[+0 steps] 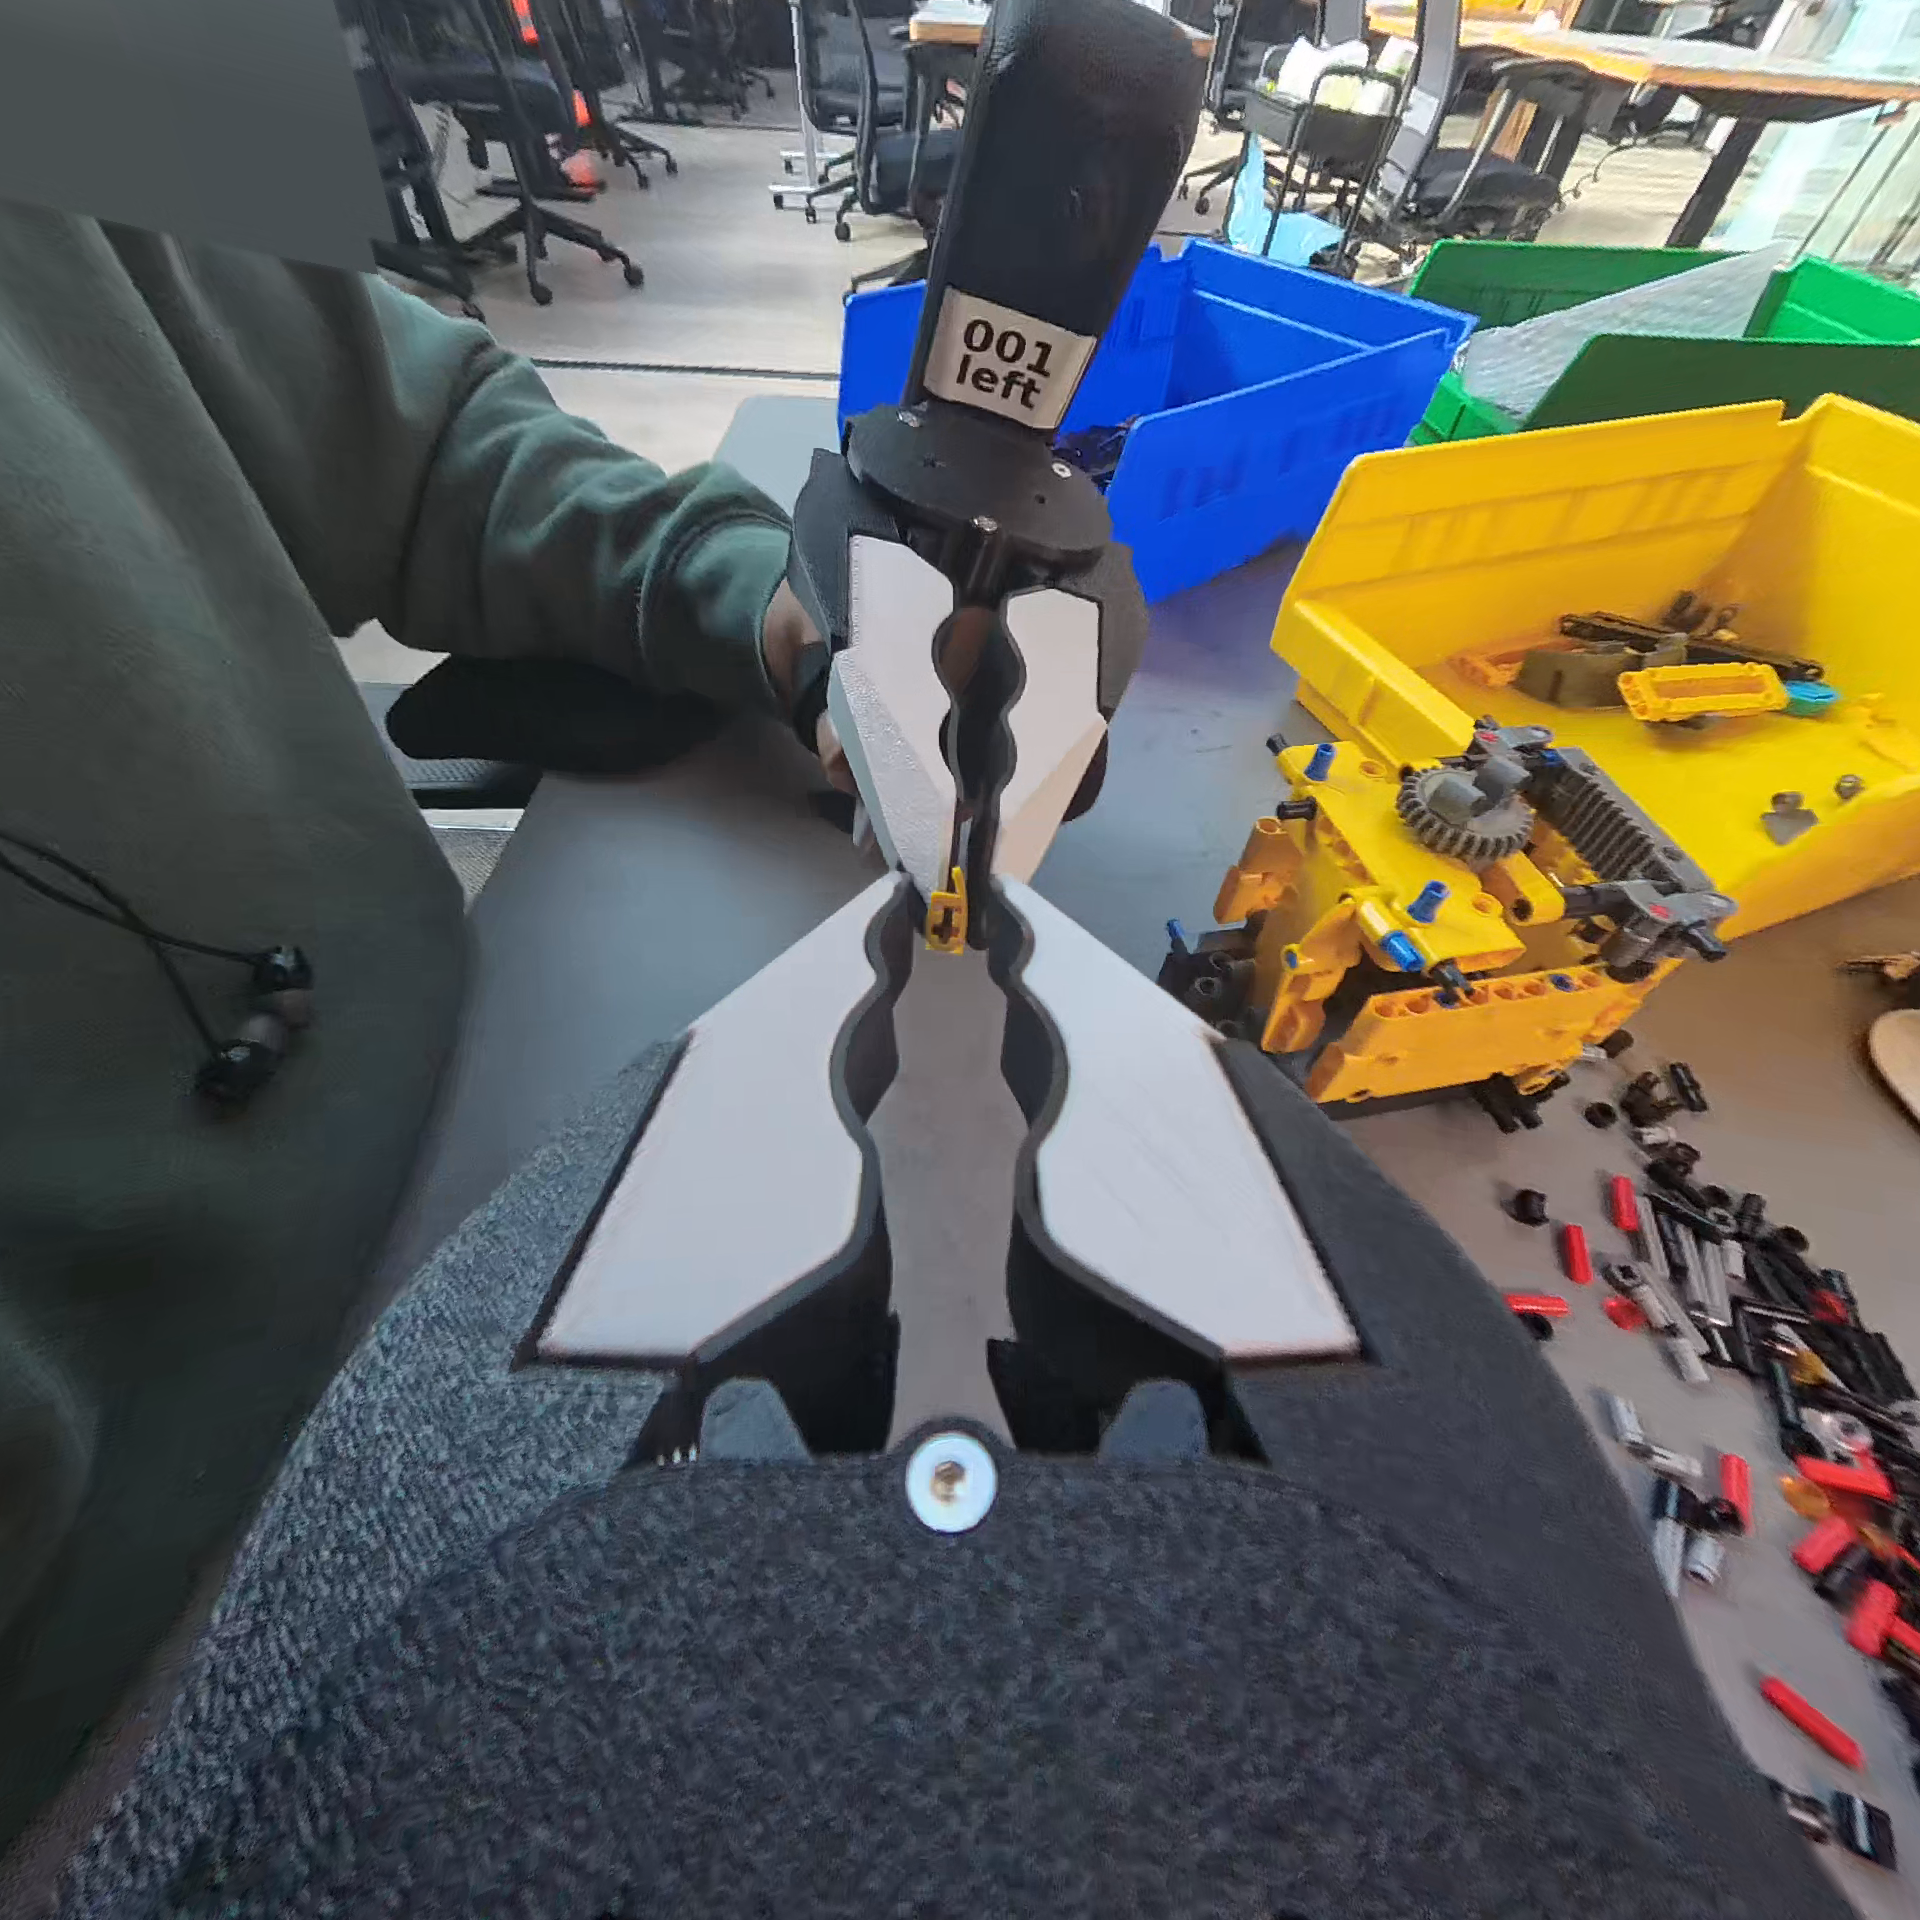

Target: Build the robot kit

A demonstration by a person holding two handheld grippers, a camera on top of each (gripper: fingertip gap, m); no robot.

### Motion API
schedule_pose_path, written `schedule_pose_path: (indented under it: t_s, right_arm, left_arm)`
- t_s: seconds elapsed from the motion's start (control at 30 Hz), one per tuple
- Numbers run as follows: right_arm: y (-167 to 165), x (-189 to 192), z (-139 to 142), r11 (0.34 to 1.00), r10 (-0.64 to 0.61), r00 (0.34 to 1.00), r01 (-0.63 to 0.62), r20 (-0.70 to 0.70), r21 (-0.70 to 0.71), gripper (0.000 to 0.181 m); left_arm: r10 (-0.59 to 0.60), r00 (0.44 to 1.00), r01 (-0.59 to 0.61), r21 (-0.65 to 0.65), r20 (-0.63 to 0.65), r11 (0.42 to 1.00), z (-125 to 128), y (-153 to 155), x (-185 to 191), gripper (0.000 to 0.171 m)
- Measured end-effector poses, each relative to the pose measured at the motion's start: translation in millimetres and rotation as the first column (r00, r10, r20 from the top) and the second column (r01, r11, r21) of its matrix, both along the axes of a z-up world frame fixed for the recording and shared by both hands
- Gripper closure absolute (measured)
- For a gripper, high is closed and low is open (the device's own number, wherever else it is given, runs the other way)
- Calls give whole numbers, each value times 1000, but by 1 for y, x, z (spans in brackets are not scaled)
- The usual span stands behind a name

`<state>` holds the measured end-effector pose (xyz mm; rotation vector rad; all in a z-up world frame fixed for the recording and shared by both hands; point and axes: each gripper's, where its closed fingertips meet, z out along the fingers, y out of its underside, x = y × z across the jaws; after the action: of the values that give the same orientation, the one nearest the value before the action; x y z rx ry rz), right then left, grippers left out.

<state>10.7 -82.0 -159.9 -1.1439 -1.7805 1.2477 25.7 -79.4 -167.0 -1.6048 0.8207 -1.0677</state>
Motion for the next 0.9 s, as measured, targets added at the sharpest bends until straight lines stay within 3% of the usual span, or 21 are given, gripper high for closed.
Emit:
schedule_pose_path:
  t_s: [0.23,0.3,0.33,0.4,0.47,0.53,0.63,0.7,0.8,0.9]
  right_arm:
    - [-5,9,10,1000,24,1000,-24,19,19,175]
    - [16,15,24,995,-57,998,54,32,86,175]
    - [43,20,35,979,-158,987,151,39,136,175]
    - [121,43,40,872,-427,896,373,122,317,175]
    - [218,88,27,656,-695,689,489,207,575,175]
    - [282,129,-1,582,-796,499,481,342,655,175]
    - [345,169,-36,506,-858,318,383,404,773,175]
    - [369,181,-51,470,-877,265,308,400,827,175]
    - [390,185,-60,434,-898,227,307,378,847,163]
    - [395,177,-35,348,-932,245,393,268,851,150]
  left_arm:
    - [-9,1000,8,60,11,998,10,-5,6,167]
    - [47,999,-48,81,7,996,15,1,-1,151]
    - [90,996,-89,102,-4,991,17,6,-8,153]
    - [189,982,-186,140,-6,972,22,16,-25,148]
    - [254,967,-249,163,-11,955,25,24,-36,145]
    - [301,953,-294,178,-17,939,27,30,-43,144]
    - [347,937,-335,189,-36,923,24,37,-48,144]
    - [380,924,-363,198,-51,911,24,41,-54,144]
    - [444,895,-424,221,-49,879,34,47,-71,144]
    - [547,835,-517,257,-56,816,58,48,-107,145]
